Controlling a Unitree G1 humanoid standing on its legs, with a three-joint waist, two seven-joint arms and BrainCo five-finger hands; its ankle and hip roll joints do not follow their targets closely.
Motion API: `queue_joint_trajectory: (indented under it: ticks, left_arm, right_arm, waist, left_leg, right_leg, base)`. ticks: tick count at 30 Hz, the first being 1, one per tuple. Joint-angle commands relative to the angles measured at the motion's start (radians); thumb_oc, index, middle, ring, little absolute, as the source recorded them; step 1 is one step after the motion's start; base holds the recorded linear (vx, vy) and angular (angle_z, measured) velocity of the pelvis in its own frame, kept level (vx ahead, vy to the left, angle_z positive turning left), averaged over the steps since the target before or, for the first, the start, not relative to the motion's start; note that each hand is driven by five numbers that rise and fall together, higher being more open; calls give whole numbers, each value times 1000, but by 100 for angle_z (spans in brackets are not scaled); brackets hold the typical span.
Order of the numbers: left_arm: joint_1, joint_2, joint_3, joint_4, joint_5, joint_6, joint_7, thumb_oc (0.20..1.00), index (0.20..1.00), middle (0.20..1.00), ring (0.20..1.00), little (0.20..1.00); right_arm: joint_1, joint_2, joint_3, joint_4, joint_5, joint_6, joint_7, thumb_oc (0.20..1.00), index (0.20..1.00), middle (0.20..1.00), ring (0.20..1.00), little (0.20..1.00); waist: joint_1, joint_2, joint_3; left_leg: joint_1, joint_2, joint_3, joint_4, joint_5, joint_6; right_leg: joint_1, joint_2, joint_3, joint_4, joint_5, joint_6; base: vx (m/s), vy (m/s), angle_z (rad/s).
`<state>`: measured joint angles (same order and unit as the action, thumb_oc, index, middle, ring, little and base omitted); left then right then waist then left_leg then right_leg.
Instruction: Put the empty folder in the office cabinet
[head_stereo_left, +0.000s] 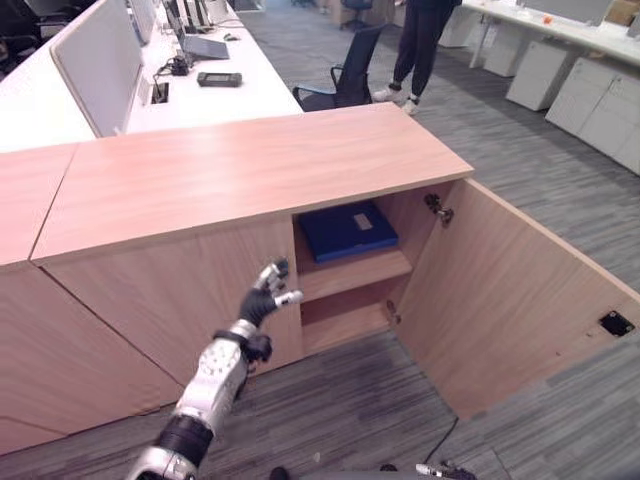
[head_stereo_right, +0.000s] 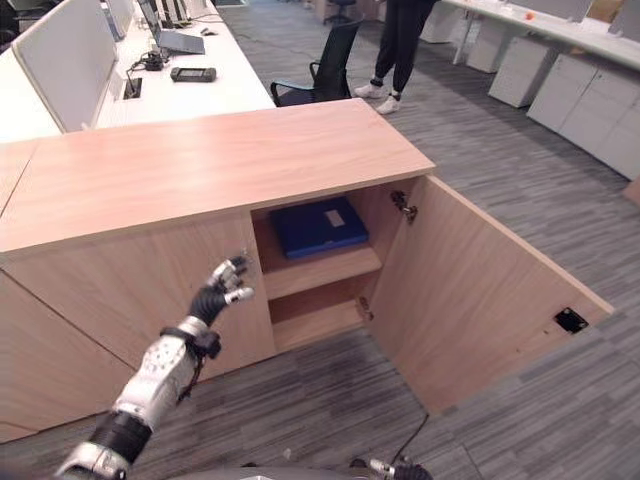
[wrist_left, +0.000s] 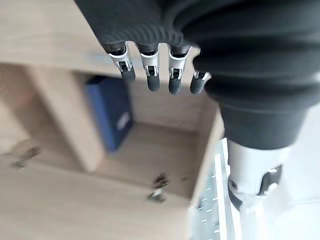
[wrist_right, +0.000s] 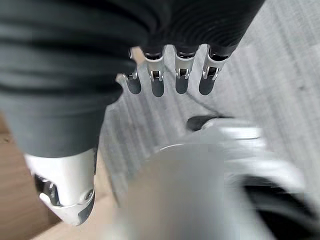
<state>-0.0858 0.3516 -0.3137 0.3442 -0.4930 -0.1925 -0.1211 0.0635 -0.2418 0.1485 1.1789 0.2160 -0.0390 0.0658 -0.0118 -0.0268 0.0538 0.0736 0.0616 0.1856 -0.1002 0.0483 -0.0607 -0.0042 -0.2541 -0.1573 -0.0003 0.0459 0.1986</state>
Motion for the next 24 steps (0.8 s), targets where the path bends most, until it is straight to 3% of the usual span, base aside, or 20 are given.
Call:
queue_joint_trajectory:
  ticks: [1, 3, 5, 7, 11, 12, 13, 15, 17, 19, 22, 24]
  left_arm:
    - [-112, 6, 54, -40, -8, -33, -21, 1000, 1000, 1000, 1000, 1000]
    - [-103, -10, 36, -30, -22, -27, -26, 1000, 1000, 1000, 1000, 1000]
    - [-91, -9, 25, -12, -9, -24, -31, 1000, 1000, 1000, 1000, 1000]
    - [-57, -10, 27, -8, 2, -22, -33, 1000, 1000, 1000, 1000, 1000]
    - [-4, -41, 60, 42, -19, -9, -31, 1000, 1000, 1000, 1000, 1000]
    - [22, -45, 74, 69, -11, -7, -25, 1000, 1000, 1000, 1000, 1000]
    - [22, -46, 74, 70, -11, -8, -25, 1000, 1000, 1000, 1000, 1000]
    - [41, -58, 89, 99, -21, 1, -26, 1000, 1000, 1000, 1000, 1000]
    - [50, -80, 97, 136, -39, 12, -21, 1000, 1000, 1000, 1000, 1000]
    - [53, -95, 102, 151, -58, 17, -17, 1000, 1000, 1000, 1000, 1000]
    - [55, -106, 103, 165, -64, 16, -15, 1000, 1000, 1000, 1000, 1000]
    - [56, -106, 99, 161, -60, 16, -14, 1000, 1000, 1000, 1000, 1000]
  right_arm:
    - [-37, -13, -3, 16, 7, -8, -17, 1000, 1000, 1000, 1000, 1000]
    - [-40, -15, -1, 18, 11, -4, -17, 1000, 1000, 1000, 1000, 1000]
    - [-32, -20, -6, 18, 14, -2, -13, 1000, 1000, 1000, 1000, 1000]
    - [-23, -28, -9, 20, 8, -2, -10, 1000, 1000, 1000, 1000, 1000]
    - [-22, -41, 0, 39, 0, -6, -10, 1000, 1000, 1000, 1000, 1000]
    - [-21, -52, 5, 47, -5, -9, -10, 1000, 1000, 1000, 1000, 1000]
    - [-21, -53, 6, 48, -5, -9, -9, 1000, 1000, 1000, 1000, 1000]
    - [-27, -64, 10, 53, 0, -14, -10, 1000, 1000, 1000, 1000, 1000]
    - [-31, -88, -1, 56, 22, -19, -18, 1000, 1000, 1000, 1000, 1000]
    - [-32, -108, -17, 56, 45, -20, -21, 1000, 1000, 1000, 1000, 1000]
    - [-44, -140, -50, 63, 88, -20, -30, 1000, 1000, 1000, 1000, 1000]
    - [-52, -162, -78, 62, 118, -22, -38, 1000, 1000, 1000, 1000, 1000]
  waist:
    - [0, 15, 17]
    - [-5, 21, 25]
    - [-18, 19, 24]
    - [-19, 25, 14]
    - [-27, 50, 1]
    - [-37, 65, 0]
    - [-37, 67, 0]
    - [-46, 82, 6]
    - [-65, 98, 22]
    - [-78, 96, 31]
    - [-93, 86, 40]
    - [-85, 80, 44]
  left_leg:
    - [14, 36, 9, 14, -73, -31]
    - [24, 52, 9, 16, -72, -45]
    - [33, 57, 9, 19, -75, -55]
    - [45, 66, 19, 23, -77, -66]
    - [60, 125, 49, 34, -45, -104]
    - [63, 162, 60, 43, -22, -122]
    - [65, 165, 61, 42, -22, -124]
    - [60, 208, 71, 78, 9, -146]
    - [40, 264, 88, 165, 98, -175]
    - [23, 293, 109, 235, 148, -181]
    - [3, 307, 138, 313, 163, -171]
    - [-21, 260, 107, 316, 123, -153]
  right_leg:
    - [-30, -73, 12, 13, 59, 60]
    - [-48, -99, 30, 7, 92, 63]
    - [-38, -98, 69, -2, 97, 63]
    - [-21, -94, 68, -14, 92, 63]
    - [15, -53, 52, -56, 51, 63]
    - [25, -21, 56, -67, 23, 51]
    - [26, -19, 57, -67, 22, 50]
    - [32, 22, 61, -69, -6, 31]
    - [61, 68, 53, -82, -39, -3]
    - [82, 88, 48, -87, -56, -26]
    - [97, 106, 64, -87, -73, -51]
    - [103, 109, 72, -87, -85, -55]
  base:
    - [9, -204, -22]
    - [34, -235, -11]
    - [63, -286, -11]
    - [61, -234, -12]
    - [34, -309, -26]
    - [39, -195, -28]
    - [72, -365, -24]
    - [47, -268, -31]
    - [72, -281, -38]
    - [71, -210, -33]
    - [97, -179, -40]
    - [84, -123, -31]
